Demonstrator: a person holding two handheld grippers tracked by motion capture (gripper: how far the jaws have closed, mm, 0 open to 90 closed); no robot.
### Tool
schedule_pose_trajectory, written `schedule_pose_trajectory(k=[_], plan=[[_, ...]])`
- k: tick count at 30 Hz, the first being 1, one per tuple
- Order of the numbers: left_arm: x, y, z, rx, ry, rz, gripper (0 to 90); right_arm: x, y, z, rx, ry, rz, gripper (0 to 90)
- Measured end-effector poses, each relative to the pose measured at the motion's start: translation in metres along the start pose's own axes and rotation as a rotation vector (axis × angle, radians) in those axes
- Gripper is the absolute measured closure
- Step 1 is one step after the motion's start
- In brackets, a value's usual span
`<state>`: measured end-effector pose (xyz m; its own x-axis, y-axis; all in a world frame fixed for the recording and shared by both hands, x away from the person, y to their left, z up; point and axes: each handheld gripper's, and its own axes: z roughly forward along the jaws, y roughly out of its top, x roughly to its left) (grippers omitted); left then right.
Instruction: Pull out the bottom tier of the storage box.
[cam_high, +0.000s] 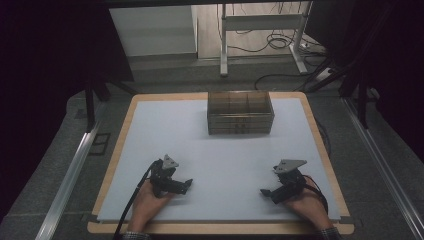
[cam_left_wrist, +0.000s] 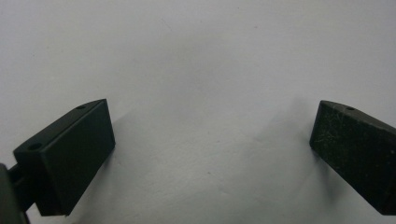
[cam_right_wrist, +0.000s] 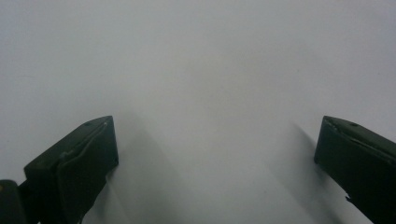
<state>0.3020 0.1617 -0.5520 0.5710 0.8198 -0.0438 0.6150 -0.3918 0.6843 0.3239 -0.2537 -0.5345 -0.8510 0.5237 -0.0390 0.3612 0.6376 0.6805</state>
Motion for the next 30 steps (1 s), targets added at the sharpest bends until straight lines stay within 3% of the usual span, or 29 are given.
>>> schedule_pose_trajectory(k=[24, 30], plan=[[-0.0001, 0.0, 0.0, 0.0, 0.001, 0.0, 0.0, -0.0002, -0.0005, -0.0006, -0.01, 0.002, 0.006, 0.8], [-0.0001, 0.0, 0.0, 0.0, 0.001, 0.0, 0.0, -0.0026, -0.0005, -0.0026, -0.017, 0.005, 0.009, 5.4]])
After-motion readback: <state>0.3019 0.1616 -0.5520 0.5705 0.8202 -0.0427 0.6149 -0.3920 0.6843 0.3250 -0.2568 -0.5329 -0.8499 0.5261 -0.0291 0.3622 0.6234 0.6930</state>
